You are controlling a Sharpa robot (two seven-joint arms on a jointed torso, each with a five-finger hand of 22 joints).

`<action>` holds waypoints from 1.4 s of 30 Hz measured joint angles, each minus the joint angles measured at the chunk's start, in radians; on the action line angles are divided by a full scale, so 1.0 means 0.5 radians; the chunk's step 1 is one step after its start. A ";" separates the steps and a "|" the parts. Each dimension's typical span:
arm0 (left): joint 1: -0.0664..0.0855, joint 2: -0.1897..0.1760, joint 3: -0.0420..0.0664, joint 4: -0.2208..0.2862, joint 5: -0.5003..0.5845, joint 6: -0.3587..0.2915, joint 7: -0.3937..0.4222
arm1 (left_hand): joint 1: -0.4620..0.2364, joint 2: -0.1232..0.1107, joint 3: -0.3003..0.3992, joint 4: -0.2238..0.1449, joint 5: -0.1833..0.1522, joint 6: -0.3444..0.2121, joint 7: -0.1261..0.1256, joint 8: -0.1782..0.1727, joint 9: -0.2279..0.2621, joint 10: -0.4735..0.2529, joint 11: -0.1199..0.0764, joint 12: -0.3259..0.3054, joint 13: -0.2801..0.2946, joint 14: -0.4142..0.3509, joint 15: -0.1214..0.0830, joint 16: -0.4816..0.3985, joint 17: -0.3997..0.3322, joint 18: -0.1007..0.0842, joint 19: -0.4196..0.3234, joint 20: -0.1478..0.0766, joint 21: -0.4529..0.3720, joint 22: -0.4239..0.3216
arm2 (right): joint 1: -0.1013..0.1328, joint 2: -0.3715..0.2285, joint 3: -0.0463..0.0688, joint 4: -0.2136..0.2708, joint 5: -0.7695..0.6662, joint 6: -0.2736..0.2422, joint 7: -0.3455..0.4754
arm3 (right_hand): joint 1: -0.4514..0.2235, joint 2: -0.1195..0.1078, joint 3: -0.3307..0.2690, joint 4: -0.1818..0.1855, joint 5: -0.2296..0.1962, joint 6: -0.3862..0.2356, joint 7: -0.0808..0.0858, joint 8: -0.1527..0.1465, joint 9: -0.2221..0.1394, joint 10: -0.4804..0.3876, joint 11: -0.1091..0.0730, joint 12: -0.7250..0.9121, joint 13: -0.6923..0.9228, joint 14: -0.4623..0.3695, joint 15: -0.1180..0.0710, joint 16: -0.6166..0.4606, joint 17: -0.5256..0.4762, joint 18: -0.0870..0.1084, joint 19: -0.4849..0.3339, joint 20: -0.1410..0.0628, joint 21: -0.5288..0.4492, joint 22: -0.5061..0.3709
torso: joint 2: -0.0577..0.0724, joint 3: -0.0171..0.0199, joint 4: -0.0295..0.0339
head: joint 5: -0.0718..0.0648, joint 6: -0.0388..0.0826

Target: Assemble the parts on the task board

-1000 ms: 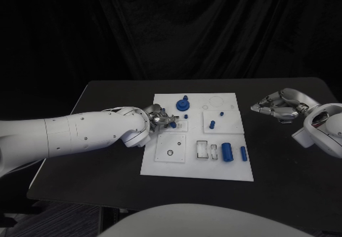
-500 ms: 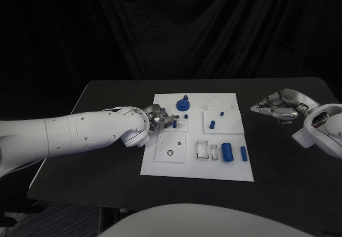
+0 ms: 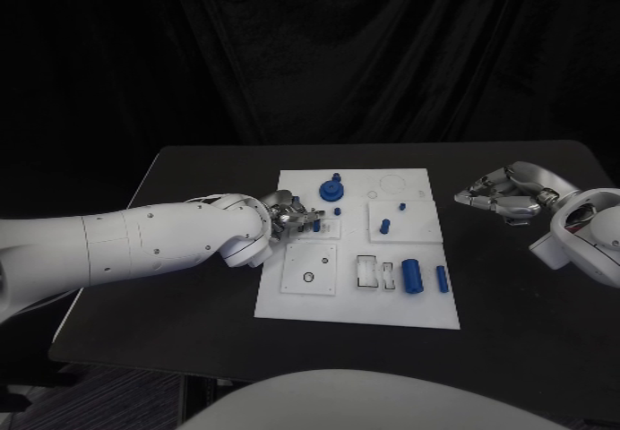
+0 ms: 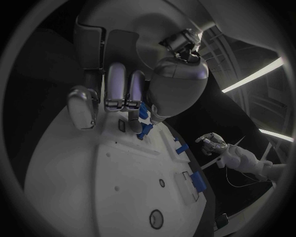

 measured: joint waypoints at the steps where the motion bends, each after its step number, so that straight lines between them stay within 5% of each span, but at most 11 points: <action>1: 0.000 0.001 0.000 -0.002 0.000 0.003 0.000 | 0.039 0.005 0.006 -0.016 0.056 -0.006 -0.006 0.013 0.000 -0.004 -0.004 0.000 0.000 0.000 0.000 0.000 0.000 0.000 0.000 0.000 0.000 0.000 | 0.000 0.000 0.000 0.000 0.000 0.000 0.000 | 0.000 0.000 0.000 0.000 0.000 0.000 0.000 0.000 0.000 0.000 0.000 0.000 0.000 0.000 0.000 0.000 0.000 0.000 -0.002 0.002 0.000 0.000 | 0.000 0.0000 0.000 | -0.001 0.000; 9: 0.000 0.007 0.002 -0.009 0.000 0.014 -0.001 | 0.111 -0.016 0.017 -0.049 0.106 -0.025 -0.002 0.026 0.002 0.003 -0.011 0.000 0.000 0.000 0.000 0.000 0.000 0.000 0.000 0.000 -0.008 0.000 | 0.000 -0.002 0.000 0.001 0.000 0.005 -0.003 | 0.019 0.003 0.006 -0.006 0.031 0.007 0.007 0.000 -0.003 0.000 0.000 0.000 0.000 0.000 0.000 0.000 0.000 0.000 -0.002 0.002 0.000 0.000 | -0.001 0.0006 0.000 | -0.003 0.000; 17: -0.009 -0.041 -0.013 0.125 -0.064 -0.020 -0.009 | 0.123 -0.030 -0.044 -0.030 0.001 -0.043 0.002 0.038 0.001 0.003 -0.011 0.000 0.000 0.000 0.000 0.000 0.000 0.000 0.034 -0.011 0.031 0.000 | 0.000 -0.011 0.000 0.003 0.000 0.007 -0.004 | 0.019 0.002 0.006 -0.006 0.031 0.007 0.007 -0.003 -0.004 0.000 0.000 0.000 0.000 0.000 0.000 -0.008 0.000 0.000 -0.009 -0.005 -0.008 0.000 | 0.000 0.0006 0.000 | -0.011 0.000; 20: 0.010 -0.080 -0.020 0.176 -0.115 -0.024 -0.038 | 0.112 -0.041 -0.074 -0.009 -0.024 -0.031 -0.010 0.076 0.001 0.003 -0.011 0.000 0.000 -0.007 -0.008 0.000 0.000 0.000 0.046 -0.018 0.052 0.000 | 0.000 -0.006 0.000 -0.002 0.001 0.007 -0.005 | 0.019 0.002 0.006 -0.006 0.031 0.007 0.007 -0.008 -0.005 0.000 0.000 -0.001 0.000 0.000 0.000 -0.008 0.000 0.000 -0.009 -0.005 -0.008 0.000 | 0.000 0.0004 0.001 | -0.016 0.000; 25: 0.171 -0.114 -0.016 0.206 -0.197 0.047 -0.165 | 0.009 -0.022 -0.187 0.014 -0.195 0.000 -0.027 0.145 0.001 -0.003 -0.019 0.000 0.000 0.000 -0.014 0.000 0.000 0.000 0.068 -0.025 0.067 0.000 | -0.001 0.002 0.000 -0.005 0.001 0.007 -0.006 | 0.019 0.002 0.006 -0.006 0.039 0.007 0.007 -0.007 -0.005 0.000 0.000 -0.008 0.000 0.000 0.000 -0.008 0.000 0.000 -0.010 -0.005 -0.008 0.000 | 0.000 0.0004 0.002 | -0.021 0.000; 26: 0.182 -0.115 -0.016 0.206 -0.201 0.055 -0.173 | 0.003 -0.015 -0.196 0.014 -0.210 0.001 -0.027 0.147 0.001 0.000 -0.022 0.000 0.000 0.000 -0.014 0.000 0.000 0.000 0.068 -0.025 0.067 0.000 | -0.001 0.002 0.000 -0.006 0.001 0.007 -0.006 | 0.019 0.002 0.006 -0.006 0.039 0.007 0.007 -0.008 -0.005 0.000 0.000 -0.008 0.000 0.000 0.000 -0.008 0.000 0.000 -0.010 -0.005 -0.008 0.000 | 0.000 0.0004 0.002 | -0.021 0.000; 34: 0.474 -0.070 -0.015 0.168 -0.260 0.389 -0.352 | 0.043 0.015 -0.203 0.006 -0.227 -0.008 -0.019 0.144 0.001 0.003 -0.025 0.000 0.000 0.000 -0.014 0.000 0.000 0.000 0.068 -0.025 0.067 0.000 | -0.001 0.025 0.000 -0.019 0.002 0.007 -0.009 | 0.019 0.002 0.006 -0.006 0.039 0.007 0.007 -0.007 -0.004 0.000 0.000 -0.008 0.000 0.000 0.000 -0.008 0.000 0.000 -0.009 -0.005 -0.008 0.000 | -0.007 0.0027 -0.001 | -0.025 0.000; 37: 0.539 -0.022 -0.012 0.116 -0.261 0.500 -0.380 | 0.054 0.016 -0.206 -0.002 -0.236 -0.018 -0.023 0.136 0.001 0.003 -0.025 0.000 0.000 0.000 -0.014 0.000 0.000 0.000 0.068 -0.025 0.059 0.000 | -0.001 0.035 0.000 -0.029 0.003 0.007 -0.009 | 0.019 0.002 0.006 -0.006 0.039 0.007 0.007 -0.008 -0.004 0.000 0.000 -0.008 0.000 0.000 0.000 -0.008 0.000 0.000 -0.009 -0.005 -0.008 0.000 | -0.012 0.0077 -0.005 | -0.020 0.000; 42: 0.579 0.010 -0.013 0.056 -0.241 0.629 -0.405 | 0.065 0.028 -0.206 -0.002 -0.236 -0.025 -0.016 0.121 0.001 0.003 -0.025 0.000 0.000 0.000 -0.014 0.000 0.000 0.000 0.059 -0.017 0.029 0.000 | -0.001 0.046 0.000 -0.031 0.005 0.008 -0.010 | 0.019 0.002 0.006 -0.006 0.039 0.007 0.007 -0.007 -0.004 0.000 0.000 -0.008 0.000 0.000 0.000 -0.008 0.000 0.000 -0.009 -0.005 -0.008 0.000 | -0.017 0.0125 -0.009 | -0.019 0.000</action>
